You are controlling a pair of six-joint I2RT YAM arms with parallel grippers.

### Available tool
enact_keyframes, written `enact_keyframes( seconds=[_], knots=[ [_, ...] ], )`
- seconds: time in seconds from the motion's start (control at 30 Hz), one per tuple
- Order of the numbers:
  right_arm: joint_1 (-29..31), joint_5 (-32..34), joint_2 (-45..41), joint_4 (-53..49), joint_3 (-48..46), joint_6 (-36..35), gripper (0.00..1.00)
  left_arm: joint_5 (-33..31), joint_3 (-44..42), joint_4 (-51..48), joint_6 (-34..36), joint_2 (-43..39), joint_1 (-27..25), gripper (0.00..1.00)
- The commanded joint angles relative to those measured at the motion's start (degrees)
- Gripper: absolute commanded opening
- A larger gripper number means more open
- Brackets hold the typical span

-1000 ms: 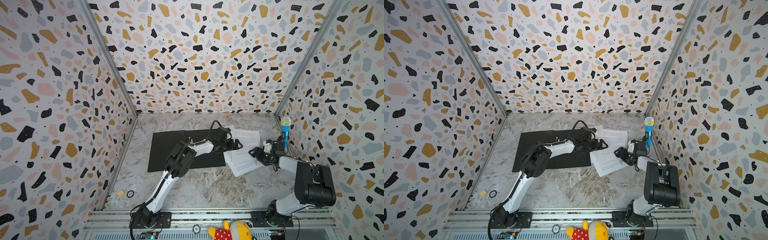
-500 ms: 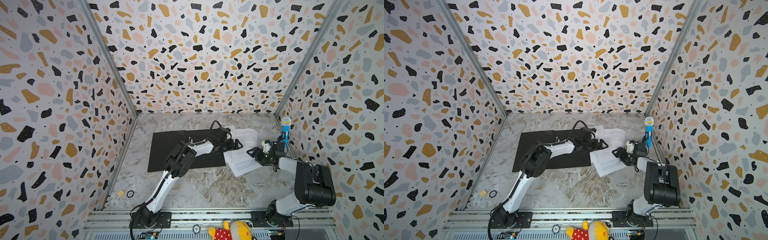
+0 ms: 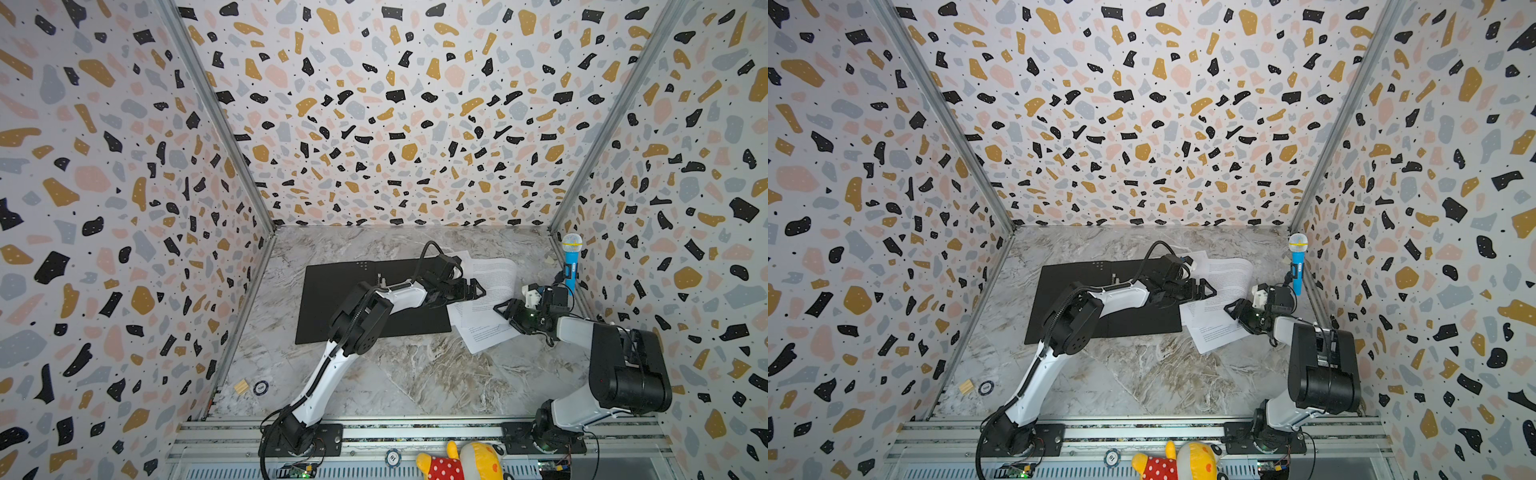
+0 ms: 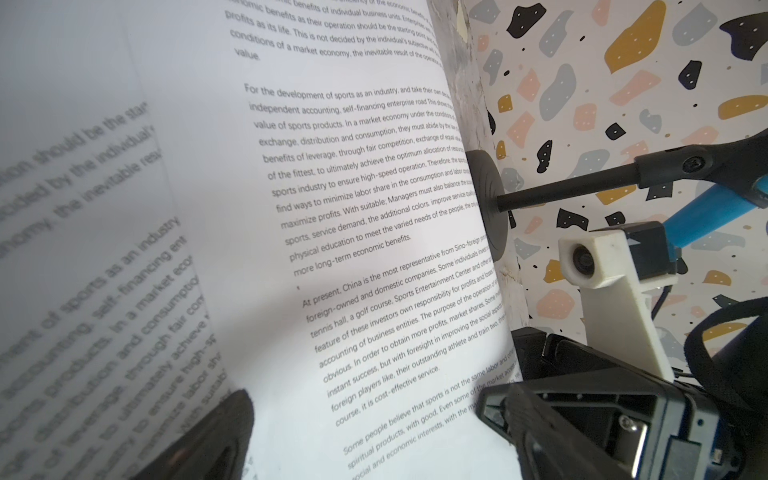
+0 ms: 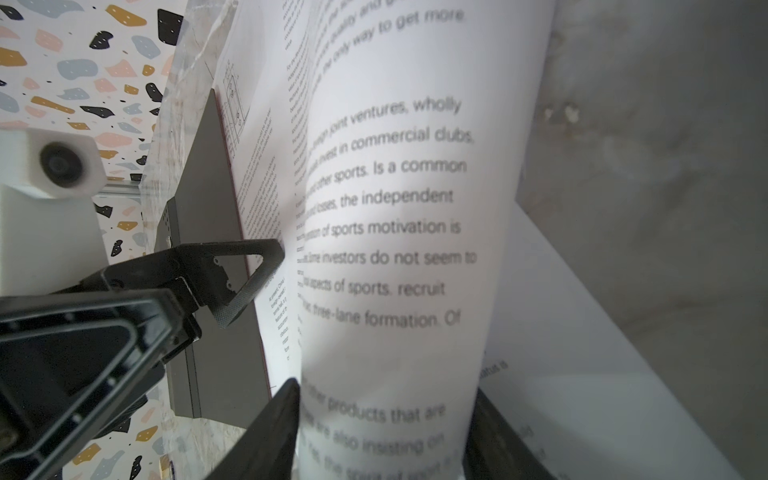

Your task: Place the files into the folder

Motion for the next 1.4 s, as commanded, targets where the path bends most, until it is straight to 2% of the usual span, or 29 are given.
enact_keyframes(
  seconds=[0.0, 0.43, 0.63, 0.8, 1.07, 1.37],
  knots=[
    [-0.1, -0.5, -1.5, -0.4, -0.8, -0.4, 0.58, 0.7, -1.1, 0.7, -0.8, -0.9, -0.1, 0.97],
    [-0.2, -1.5, -2.5, 1.5, -3.2, 1.8, 0.52, 0.4, -7.9, 5.5, -3.4, -8.4, 0.0, 0.97],
    [-0.2, -2.5, -2.7, 3.4, -4.9, 3.4, 0.51, -0.5, -15.4, 10.9, -5.4, -13.7, -0.4, 0.97],
    [-0.1, -3.2, -2.8, 4.4, -5.1, 4.8, 0.51, -0.7, -24.9, 16.4, -10.6, -19.3, -2.7, 0.98],
    [-0.1, -2.8, -3.5, 4.3, -5.4, 5.0, 0.51, -3.9, -41.5, 37.5, -26.8, -24.9, -8.2, 1.0],
    [-0.2, -2.6, -3.6, 4.2, -5.2, 4.4, 0.51, -9.7, -45.5, 50.8, -37.9, -22.2, -12.8, 0.99]
  ],
)
